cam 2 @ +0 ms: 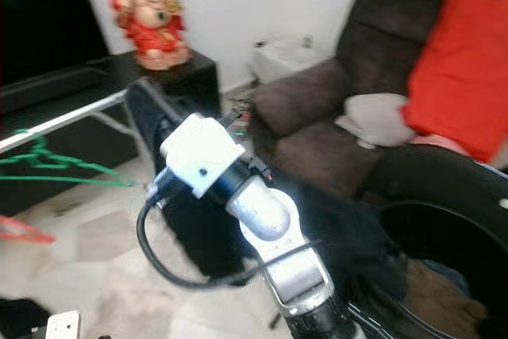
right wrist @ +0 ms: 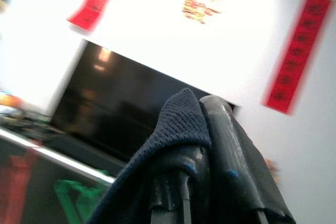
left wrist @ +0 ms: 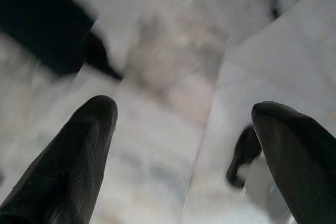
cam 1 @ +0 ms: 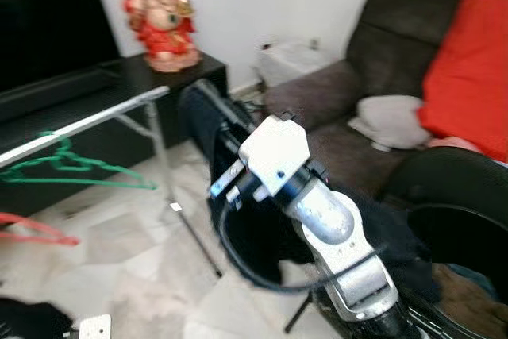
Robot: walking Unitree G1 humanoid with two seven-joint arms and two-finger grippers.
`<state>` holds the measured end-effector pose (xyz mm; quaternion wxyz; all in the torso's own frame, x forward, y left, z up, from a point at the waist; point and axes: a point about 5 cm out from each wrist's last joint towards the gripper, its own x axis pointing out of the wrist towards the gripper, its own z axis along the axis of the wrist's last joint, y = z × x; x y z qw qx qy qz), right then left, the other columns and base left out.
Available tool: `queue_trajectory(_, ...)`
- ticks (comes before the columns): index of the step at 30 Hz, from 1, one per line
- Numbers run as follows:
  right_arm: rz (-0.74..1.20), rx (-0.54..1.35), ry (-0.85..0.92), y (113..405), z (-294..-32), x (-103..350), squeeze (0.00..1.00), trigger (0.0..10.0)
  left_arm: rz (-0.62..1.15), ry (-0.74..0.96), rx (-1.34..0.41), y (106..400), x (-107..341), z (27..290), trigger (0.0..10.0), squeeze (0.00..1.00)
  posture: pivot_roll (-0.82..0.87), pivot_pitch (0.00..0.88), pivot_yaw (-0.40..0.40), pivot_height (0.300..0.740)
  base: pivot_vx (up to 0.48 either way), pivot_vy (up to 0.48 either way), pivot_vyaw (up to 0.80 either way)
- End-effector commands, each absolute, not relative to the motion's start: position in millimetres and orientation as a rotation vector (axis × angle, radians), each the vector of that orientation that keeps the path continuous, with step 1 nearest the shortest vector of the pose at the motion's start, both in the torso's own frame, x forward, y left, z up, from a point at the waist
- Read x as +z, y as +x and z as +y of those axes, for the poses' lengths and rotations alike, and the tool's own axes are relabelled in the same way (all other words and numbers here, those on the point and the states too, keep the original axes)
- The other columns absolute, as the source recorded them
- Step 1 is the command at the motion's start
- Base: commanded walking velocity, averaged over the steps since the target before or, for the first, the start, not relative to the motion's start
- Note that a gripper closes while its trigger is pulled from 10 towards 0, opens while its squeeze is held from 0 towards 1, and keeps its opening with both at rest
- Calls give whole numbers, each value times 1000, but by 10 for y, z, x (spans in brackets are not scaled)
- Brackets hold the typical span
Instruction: Hang hanger
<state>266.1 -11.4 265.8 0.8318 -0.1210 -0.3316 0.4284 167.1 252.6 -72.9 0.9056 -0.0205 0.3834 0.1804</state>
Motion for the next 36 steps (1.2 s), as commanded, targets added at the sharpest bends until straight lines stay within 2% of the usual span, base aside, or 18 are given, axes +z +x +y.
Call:
queue_trajectory(1,-724,1031,-218,2512,-13,2706,0,10000,800,-40,379,1669,-732,2530,10000,0,-56,42,29,740,0,0,800)
queue_trajectory(4,-705,1054,-218,2496,-9,2667,0,10000,799,-38,377,1671,-731,2530,10000,0,-56,42,29,740,0,0,800)
queue_trajectory(7,-611,998,-231,2624,-94,2532,0,10000,794,-38,374,1686,-723,2529,10000,0,-52,57,28,740,0,0,604)
queue_trajectory(9,-479,844,-227,2844,-279,2342,0,10000,790,-36,368,1699,-718,2522,10000,0,-50,61,29,740,0,0,0)
queue_trajectory(13,-321,642,-264,3065,-553,2098,0,10000,783,-33,362,1719,-710,2512,10000,0,-47,68,29,740,0,0,0)
queue_trajectory(14,-246,541,-261,3142,-705,1976,0,10000,779,-32,360,1730,-707,2507,10000,0,-42,72,31,740,0,0,0)
queue_trajectory(17,-158,410,-155,3193,-933,1797,0,10000,771,-31,361,1741,-699,2509,10000,0,-41,76,32,740,0,0,0)
queue_trajectory(19,-131,383,-151,3198,-982,1738,0,10000,765,-29,358,1749,-693,2510,10000,0,-41,76,32,740,0,0,0)
queue_trajectory(24,21,240,-8,3232,-1216,1363,0,10000,688,-12,348,1868,-597,2558,10000,0,-22,83,36,740,0,0,0)
queue_trajectory(30,141,205,0,3211,-1262,986,0,10000,597,2,346,2015,-468,2617,10000,0,-3,82,37,740,0,0,0)
queue_trajectory(36,153,182,50,3212,-1281,901,0,10000,459,-17,324,2196,-308,2580,10000,0,0,77,43,740,0,0,0)
